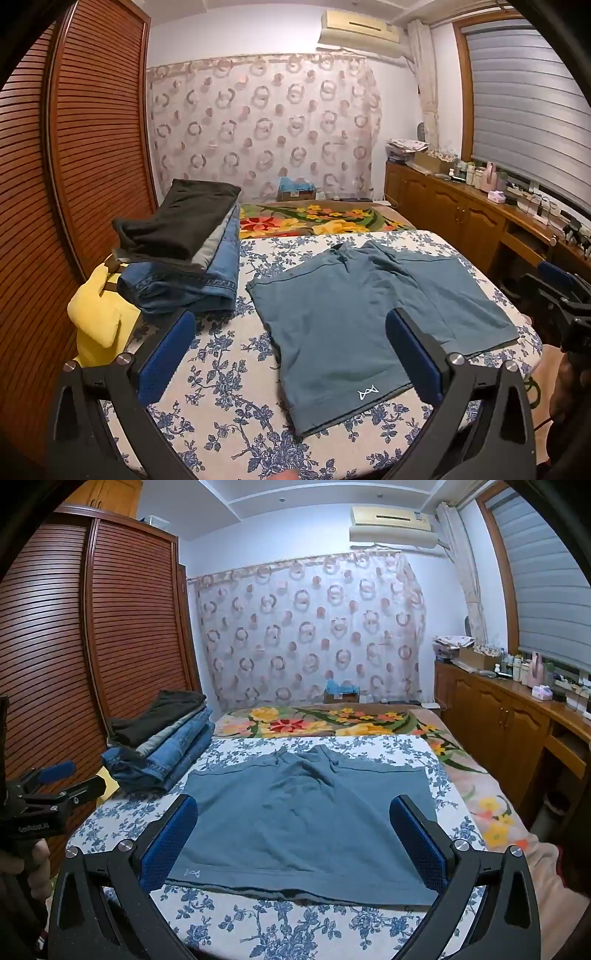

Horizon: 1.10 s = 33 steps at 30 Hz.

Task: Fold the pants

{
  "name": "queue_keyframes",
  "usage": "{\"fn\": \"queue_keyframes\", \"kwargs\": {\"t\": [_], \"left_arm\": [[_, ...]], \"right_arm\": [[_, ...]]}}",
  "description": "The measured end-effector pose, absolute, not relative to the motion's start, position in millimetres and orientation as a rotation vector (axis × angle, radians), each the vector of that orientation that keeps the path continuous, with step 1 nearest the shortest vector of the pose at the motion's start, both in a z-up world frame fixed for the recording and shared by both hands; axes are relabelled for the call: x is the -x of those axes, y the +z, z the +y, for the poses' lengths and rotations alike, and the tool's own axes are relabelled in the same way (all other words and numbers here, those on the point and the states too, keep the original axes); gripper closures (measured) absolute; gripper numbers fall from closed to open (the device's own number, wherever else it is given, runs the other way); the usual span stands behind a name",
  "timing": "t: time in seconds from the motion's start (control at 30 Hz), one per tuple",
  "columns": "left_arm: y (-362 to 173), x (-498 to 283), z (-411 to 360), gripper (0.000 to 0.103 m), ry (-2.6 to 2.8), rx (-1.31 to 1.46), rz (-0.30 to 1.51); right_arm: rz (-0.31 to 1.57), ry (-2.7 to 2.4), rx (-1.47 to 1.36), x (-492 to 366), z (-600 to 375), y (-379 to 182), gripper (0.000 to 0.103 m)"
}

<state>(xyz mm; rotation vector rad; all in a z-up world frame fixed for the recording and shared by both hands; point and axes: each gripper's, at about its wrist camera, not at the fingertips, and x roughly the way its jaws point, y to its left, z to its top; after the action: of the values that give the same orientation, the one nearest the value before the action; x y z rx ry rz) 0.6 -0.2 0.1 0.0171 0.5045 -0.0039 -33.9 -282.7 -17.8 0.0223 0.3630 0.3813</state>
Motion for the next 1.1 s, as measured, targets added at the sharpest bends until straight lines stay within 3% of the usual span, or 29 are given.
{"fn": "queue_keyframes", "kwargs": {"t": [1.1], "left_arm": [[9,6,-11,0.0,-0.005,-0.006,0.476]], "right_arm": [[0.373,0.389,-0.048,34,-280,-16,0.0]]}}
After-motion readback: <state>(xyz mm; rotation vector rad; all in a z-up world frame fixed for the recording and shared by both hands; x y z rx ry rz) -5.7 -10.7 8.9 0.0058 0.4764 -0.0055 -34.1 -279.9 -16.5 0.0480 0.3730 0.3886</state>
